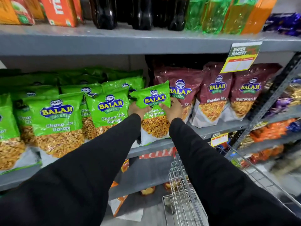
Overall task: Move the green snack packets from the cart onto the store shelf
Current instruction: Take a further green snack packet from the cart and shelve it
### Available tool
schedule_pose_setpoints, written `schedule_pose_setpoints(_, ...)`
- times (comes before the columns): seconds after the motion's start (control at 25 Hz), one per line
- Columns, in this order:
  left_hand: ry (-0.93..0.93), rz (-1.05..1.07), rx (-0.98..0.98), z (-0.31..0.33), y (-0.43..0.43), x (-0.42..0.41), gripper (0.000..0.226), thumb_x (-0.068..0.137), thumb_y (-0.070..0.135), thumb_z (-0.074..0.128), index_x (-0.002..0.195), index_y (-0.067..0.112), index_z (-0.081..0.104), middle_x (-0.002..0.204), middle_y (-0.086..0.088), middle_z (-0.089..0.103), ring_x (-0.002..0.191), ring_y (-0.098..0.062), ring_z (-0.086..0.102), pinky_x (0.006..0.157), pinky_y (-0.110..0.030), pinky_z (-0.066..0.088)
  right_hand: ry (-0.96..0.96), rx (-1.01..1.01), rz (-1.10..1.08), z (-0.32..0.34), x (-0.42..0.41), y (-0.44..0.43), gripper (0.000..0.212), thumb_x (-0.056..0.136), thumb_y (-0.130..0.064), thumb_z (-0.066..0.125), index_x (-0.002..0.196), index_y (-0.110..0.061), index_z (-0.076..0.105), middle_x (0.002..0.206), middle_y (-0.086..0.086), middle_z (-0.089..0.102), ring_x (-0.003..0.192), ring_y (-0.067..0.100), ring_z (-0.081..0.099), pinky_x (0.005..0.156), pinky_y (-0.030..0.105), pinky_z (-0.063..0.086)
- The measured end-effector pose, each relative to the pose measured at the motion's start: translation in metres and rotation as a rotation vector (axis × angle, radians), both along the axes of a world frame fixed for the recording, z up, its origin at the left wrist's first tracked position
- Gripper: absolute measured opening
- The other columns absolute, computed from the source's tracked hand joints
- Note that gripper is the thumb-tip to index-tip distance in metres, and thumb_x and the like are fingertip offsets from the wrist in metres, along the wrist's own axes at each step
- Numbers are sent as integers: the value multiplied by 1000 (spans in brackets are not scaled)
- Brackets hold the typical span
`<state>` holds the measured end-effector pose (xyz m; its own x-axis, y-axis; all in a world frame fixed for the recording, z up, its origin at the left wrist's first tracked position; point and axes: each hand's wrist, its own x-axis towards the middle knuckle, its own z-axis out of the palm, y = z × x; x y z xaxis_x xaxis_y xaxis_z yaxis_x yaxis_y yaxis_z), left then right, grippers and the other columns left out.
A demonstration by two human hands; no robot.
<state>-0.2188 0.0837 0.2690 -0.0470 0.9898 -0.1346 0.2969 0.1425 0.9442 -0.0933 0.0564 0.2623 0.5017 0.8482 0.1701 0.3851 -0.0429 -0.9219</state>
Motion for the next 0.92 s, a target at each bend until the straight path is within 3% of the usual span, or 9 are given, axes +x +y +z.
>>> schedule_pose_setpoints(0.16, 28, -3, -1, -2, 2, 2, 81, 78, 23, 72, 142, 3, 27, 151, -16, 32, 139, -30, 32, 114, -40, 29, -79, -38, -34, -4, 0, -2, 53, 76, -32, 70, 119, -9, 49, 123, 14, 60, 115, 30, 55, 93, 39, 46)
schedule_pose_setpoints(0.48, 79, -15, 37, -2, -2, 3, 80, 79, 19, 71, 142, 1, 25, 149, -16, 36, 137, -31, 35, 112, -40, 31, -167, -40, -67, -8, 0, -9, 44, 74, -29, 72, 106, -6, 52, 106, 14, 66, 98, 31, 59, 77, 36, 45)
schedule_pose_setpoints(0.68, 111, -47, 52, -4, 0, 5, 80, 79, 20, 71, 143, 2, 25, 150, -16, 34, 138, -30, 34, 113, -38, 30, -146, -63, -69, -15, -1, -16, 39, 77, -27, 70, 105, -3, 55, 108, 16, 67, 102, 33, 59, 84, 40, 46)
schedule_pose_setpoints(0.92, 120, -39, 64, -5, 0, 6, 77, 80, 17, 70, 141, 0, 27, 148, -17, 36, 137, -30, 34, 111, -38, 31, -154, -68, -78, -18, -1, -14, 35, 77, -28, 69, 101, -6, 56, 105, 14, 67, 97, 32, 59, 80, 39, 46)
